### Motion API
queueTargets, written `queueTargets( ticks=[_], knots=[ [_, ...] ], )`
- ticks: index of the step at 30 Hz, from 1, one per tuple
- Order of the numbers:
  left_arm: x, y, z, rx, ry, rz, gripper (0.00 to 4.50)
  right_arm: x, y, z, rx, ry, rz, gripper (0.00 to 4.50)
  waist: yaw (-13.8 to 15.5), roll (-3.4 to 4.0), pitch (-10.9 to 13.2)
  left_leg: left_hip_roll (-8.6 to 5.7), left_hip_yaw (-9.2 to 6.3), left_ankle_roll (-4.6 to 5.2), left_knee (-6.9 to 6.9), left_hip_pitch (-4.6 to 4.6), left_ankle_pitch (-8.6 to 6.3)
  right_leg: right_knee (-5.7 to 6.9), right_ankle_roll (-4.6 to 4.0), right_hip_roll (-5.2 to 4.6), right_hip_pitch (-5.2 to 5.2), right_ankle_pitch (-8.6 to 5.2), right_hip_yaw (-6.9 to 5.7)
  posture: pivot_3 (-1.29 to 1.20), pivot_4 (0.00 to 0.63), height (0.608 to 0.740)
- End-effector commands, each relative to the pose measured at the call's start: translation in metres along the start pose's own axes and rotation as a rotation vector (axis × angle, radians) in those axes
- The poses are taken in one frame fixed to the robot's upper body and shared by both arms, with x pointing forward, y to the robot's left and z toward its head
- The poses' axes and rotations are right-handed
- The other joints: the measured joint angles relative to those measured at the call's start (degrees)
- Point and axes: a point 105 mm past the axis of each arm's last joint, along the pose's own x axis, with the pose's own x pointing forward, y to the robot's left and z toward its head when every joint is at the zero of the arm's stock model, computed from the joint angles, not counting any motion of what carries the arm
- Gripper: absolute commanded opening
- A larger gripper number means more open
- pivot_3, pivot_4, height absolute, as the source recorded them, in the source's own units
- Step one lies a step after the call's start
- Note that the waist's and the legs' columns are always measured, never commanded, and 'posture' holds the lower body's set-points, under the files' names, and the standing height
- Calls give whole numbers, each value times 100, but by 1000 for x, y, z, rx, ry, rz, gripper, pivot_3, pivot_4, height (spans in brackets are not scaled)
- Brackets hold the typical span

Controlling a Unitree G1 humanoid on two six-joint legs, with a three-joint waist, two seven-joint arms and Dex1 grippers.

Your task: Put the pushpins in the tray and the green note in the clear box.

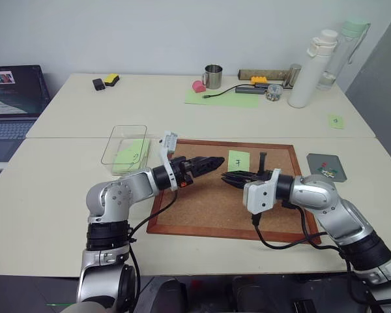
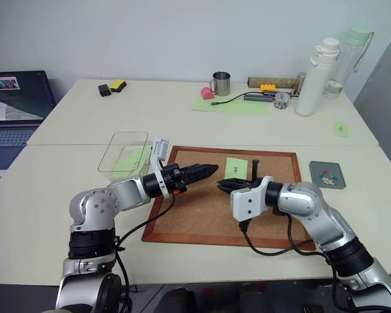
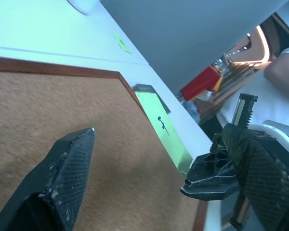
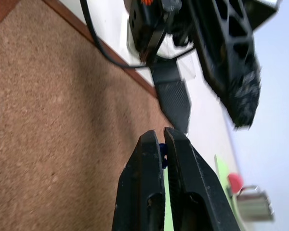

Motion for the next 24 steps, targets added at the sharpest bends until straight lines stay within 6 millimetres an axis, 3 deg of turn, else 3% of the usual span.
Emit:
queueTargets(
  ticks=[1,10,17,24],
  knots=[
    [4,-20,2,-28,14,-100,4447,3,-8,15,-86,-70,-10,0,1,0,0,0,-2,-1,1,0,1,0,0,0,1,0,-2,0,150,740],
    [7,-13,11,-14,-24,-68,4447,12,-10,25,-113,-133,-5,0,4,0,0,-1,-8,-6,7,2,3,1,-1,-7,8,0,-9,0,150,740],
    [-4,-6,24,-26,-100,-37,4447,4,-23,13,-41,-76,-90,0,4,0,0,-2,-33,-6,11,3,3,-2,-1,-21,22,0,-37,0,150,740],
    [-23,-7,27,107,-110,-17,4447,-6,-36,9,-6,-41,-146,0,-2,2,1,-5,-73,-7,16,5,4,-11,-1,-27,50,0,-75,0,150,740]
  ],
)
